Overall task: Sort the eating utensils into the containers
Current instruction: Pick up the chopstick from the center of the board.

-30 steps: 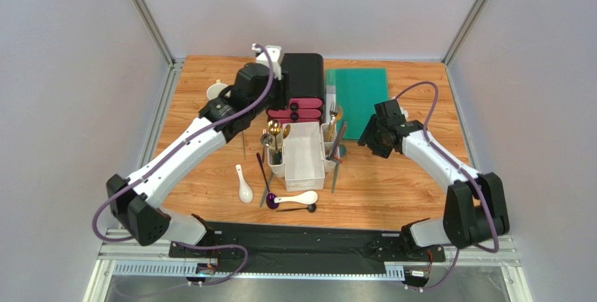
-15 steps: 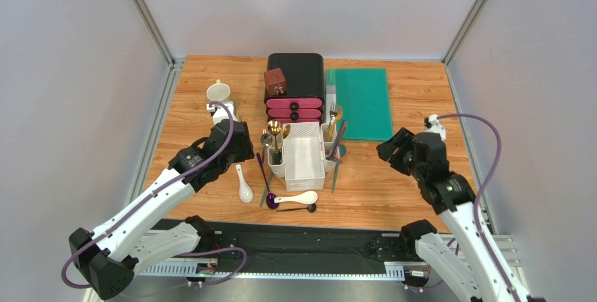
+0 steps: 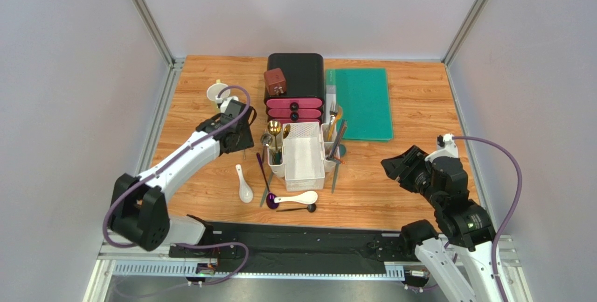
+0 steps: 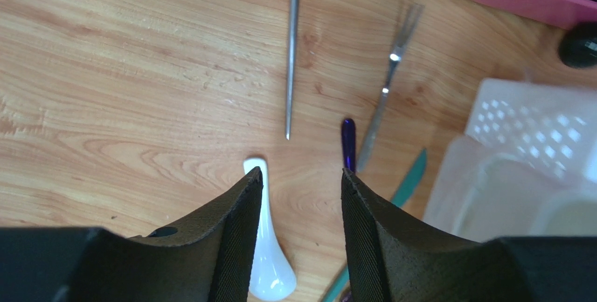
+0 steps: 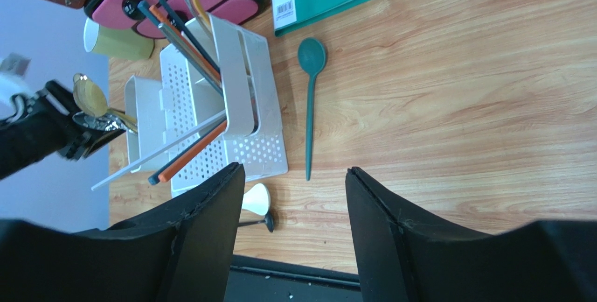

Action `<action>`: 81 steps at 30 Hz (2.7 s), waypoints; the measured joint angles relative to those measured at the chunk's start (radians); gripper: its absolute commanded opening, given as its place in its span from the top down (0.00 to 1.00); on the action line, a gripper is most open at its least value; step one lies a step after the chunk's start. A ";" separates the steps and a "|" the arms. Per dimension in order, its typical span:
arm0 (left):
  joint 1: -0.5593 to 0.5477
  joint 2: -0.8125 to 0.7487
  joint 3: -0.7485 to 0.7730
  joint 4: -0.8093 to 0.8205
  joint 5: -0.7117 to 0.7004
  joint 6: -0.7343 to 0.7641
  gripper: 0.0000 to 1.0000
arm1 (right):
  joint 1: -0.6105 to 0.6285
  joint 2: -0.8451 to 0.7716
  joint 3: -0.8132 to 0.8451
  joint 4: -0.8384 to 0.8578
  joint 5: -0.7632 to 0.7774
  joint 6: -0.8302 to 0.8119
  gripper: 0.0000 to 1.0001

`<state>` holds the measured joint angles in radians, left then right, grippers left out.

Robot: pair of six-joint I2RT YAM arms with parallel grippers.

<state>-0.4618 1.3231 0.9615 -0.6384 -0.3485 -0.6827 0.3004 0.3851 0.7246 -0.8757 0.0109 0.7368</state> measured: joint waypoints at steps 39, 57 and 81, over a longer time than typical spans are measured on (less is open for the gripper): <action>0.219 0.480 0.184 0.090 0.268 0.099 0.54 | 0.000 0.307 -0.018 0.263 -0.053 -0.093 0.39; 0.225 0.588 0.335 -0.077 0.333 0.140 0.82 | -0.010 0.404 0.121 0.276 -0.055 -0.129 0.40; 0.228 0.465 0.219 -0.178 0.367 0.180 1.00 | -0.086 0.397 0.103 0.312 -0.126 -0.127 0.41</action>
<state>-0.2340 1.7885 1.1801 -0.8165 0.0185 -0.5022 0.2146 0.7818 0.8276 -0.5632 -0.1154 0.6094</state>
